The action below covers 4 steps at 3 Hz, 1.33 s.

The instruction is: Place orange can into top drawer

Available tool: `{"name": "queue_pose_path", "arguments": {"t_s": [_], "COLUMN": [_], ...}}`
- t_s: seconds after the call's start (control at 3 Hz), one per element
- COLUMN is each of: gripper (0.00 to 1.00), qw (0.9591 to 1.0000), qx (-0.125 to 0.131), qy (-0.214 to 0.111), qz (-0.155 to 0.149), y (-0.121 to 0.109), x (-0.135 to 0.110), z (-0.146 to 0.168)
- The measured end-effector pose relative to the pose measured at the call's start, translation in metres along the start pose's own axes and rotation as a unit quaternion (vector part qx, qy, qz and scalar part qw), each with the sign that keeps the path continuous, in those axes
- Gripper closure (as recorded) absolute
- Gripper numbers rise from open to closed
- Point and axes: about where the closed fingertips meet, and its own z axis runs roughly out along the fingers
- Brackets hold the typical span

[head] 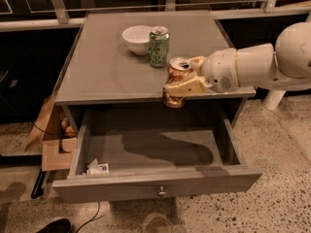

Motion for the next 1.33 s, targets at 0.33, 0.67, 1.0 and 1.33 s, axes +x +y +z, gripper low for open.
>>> {"name": "queue_pose_path", "arguments": {"t_s": [0.33, 0.67, 1.0, 1.33], "gripper": [1.00, 1.00, 1.00, 1.00], "qw": [0.9998, 0.9996, 0.9994, 0.9978], "qx": [0.000, -0.011, -0.031, -0.049], "qy": [0.020, 0.026, 0.012, -0.001], "qz": [-0.001, -0.002, -0.013, -0.044], "y": [0.015, 0.029, 0.038, 0.041], "x": [0.020, 0.048, 0.098, 0.140], "z": [-0.004, 0.003, 0.024, 0.045]}}
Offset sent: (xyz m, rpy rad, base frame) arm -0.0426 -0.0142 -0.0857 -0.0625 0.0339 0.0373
